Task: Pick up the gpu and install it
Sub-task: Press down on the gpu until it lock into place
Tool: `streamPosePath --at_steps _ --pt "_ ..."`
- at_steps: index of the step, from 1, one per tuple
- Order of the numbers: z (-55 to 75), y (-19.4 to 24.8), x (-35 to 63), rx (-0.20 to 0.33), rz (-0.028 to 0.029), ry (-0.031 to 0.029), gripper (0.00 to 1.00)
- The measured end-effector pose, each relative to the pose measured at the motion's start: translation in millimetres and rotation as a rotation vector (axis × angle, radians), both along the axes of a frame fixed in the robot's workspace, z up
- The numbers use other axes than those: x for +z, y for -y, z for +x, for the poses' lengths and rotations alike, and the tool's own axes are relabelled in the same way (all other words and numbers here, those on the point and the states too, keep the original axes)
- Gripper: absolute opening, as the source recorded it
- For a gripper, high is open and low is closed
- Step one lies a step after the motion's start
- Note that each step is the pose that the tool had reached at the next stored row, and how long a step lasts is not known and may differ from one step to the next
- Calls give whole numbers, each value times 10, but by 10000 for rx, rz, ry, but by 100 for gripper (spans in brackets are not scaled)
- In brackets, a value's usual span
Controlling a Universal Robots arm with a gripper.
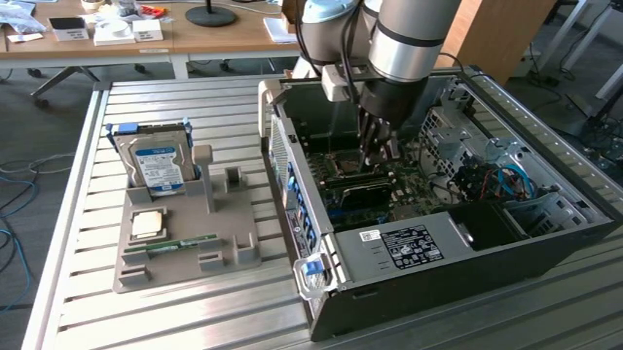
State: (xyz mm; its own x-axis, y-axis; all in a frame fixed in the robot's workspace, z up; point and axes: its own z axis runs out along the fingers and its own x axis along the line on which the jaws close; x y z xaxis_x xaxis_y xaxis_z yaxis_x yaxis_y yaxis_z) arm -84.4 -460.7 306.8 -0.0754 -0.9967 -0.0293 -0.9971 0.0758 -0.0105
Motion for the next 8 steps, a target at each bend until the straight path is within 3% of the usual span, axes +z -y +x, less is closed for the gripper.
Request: streamPosePath --at_steps 8 --pt "0 0 -47 0 -1 -1 11"
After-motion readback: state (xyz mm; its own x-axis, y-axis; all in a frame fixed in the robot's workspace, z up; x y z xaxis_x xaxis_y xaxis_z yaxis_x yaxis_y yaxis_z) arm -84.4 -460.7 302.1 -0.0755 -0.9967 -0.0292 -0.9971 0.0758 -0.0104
